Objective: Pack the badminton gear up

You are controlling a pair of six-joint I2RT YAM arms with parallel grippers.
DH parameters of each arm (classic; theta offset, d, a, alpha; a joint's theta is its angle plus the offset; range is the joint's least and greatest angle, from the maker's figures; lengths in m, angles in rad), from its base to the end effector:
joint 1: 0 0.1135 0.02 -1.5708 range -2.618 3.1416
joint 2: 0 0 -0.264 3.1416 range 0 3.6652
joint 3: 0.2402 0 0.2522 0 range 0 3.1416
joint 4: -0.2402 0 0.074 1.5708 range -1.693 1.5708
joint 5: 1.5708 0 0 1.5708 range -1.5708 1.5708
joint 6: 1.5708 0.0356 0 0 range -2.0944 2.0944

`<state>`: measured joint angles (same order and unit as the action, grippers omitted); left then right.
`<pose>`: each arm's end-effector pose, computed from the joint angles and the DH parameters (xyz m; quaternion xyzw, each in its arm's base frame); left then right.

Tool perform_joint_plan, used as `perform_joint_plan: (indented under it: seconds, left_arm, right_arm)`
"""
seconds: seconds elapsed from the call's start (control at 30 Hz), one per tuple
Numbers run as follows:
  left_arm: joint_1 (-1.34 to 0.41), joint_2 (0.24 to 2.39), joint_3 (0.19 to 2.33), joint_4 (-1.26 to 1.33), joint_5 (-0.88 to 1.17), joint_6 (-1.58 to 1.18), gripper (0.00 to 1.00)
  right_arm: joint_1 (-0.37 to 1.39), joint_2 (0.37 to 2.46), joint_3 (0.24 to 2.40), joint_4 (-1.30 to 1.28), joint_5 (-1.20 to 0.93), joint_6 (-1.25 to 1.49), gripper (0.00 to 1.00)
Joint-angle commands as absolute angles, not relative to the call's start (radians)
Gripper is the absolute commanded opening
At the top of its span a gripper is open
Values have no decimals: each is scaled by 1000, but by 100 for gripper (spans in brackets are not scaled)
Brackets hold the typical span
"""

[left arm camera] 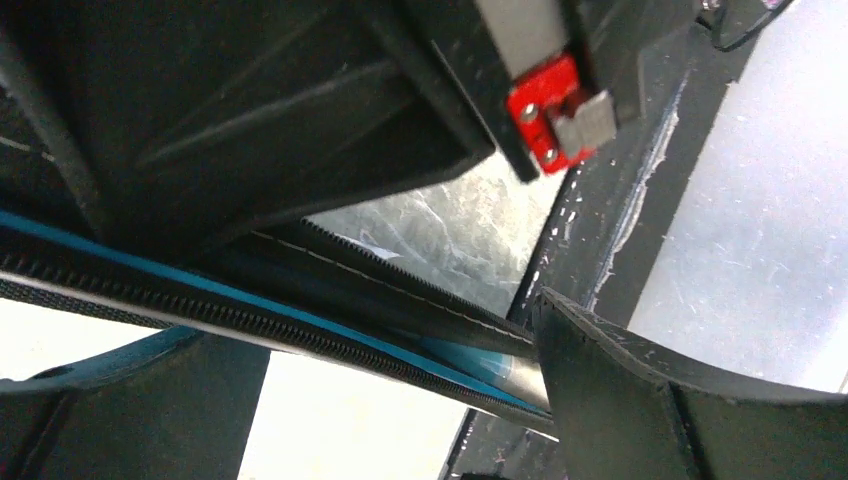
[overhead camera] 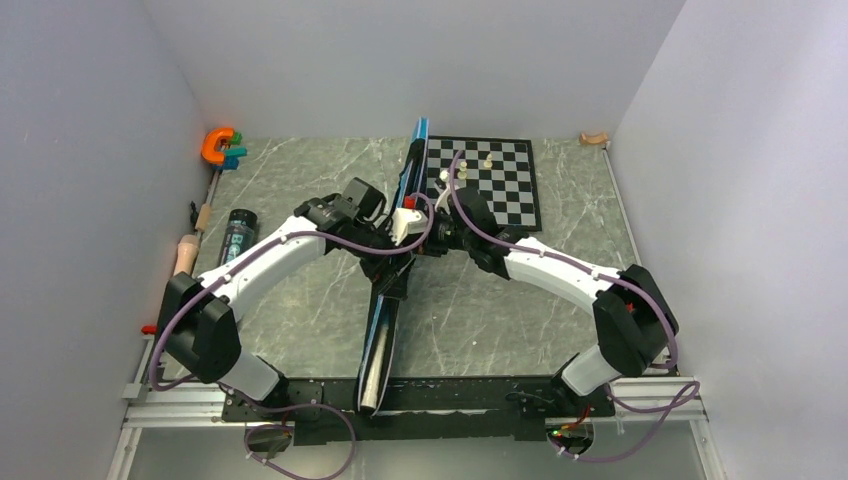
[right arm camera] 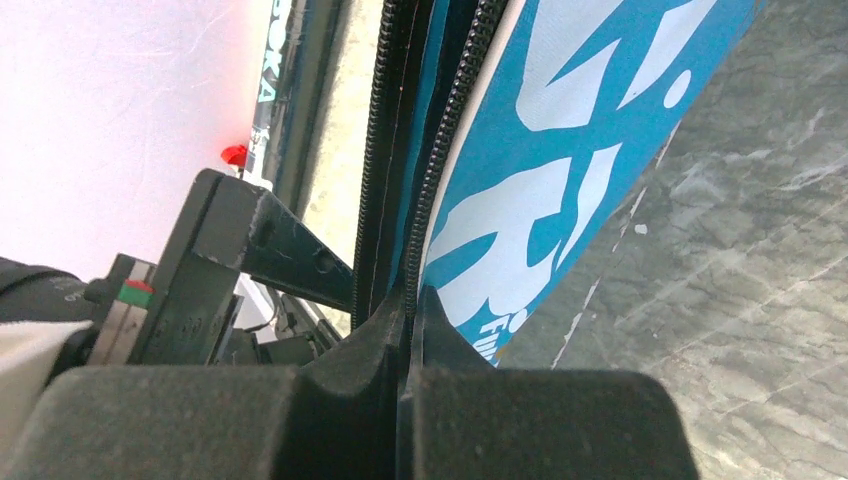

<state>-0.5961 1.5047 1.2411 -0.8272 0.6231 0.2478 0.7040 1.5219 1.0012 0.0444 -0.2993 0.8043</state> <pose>0.2384 -0.1869 0.2797 0.4451 0.8136 -0.3325 0.1712 0.2565 0.2316 0.2578 -0.0351 0.8472 0.4451 0.2878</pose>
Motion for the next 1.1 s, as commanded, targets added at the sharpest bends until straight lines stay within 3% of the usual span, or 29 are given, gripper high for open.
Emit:
perform_joint_plan:
  seconds: [0.0, 0.23, 0.3, 0.4, 0.43, 0.57, 0.63, 0.87, 1.07]
  left_arm:
    - [-633, 1489, 1233, -750, 504, 202, 99]
    - [-679, 1484, 1207, -717, 330, 171, 99]
    - [-691, 1484, 1200, -706, 288, 166, 91]
    - [-700, 1481, 1204, -703, 236, 164, 71]
    - [-702, 1477, 1205, -702, 220, 162, 55]
    - [-702, 1456, 1202, -700, 161, 157, 12]
    - [-703, 1447, 1205, -710, 126, 157, 0]
    - [-666, 1383, 1197, -716, 37, 179, 0]
    - [-610, 1365, 1201, -746, 59, 221, 0]
  right_arm:
    - [715, 1522, 1073, 83, -315, 813, 0]
    - [720, 1521, 1075, 89, -307, 830, 0]
    - [723, 1520, 1076, 94, -309, 835, 0]
    - [724, 1515, 1071, 83, -296, 834, 0]
    - [723, 1511, 1071, 77, -293, 833, 0]
    - [716, 1504, 1082, 39, -284, 815, 0]
    - [706, 1507, 1104, 18, -300, 805, 10]
    - [596, 1437, 1140, -113, -325, 749, 50]
    - [441, 1330, 1131, -177, -325, 688, 65]
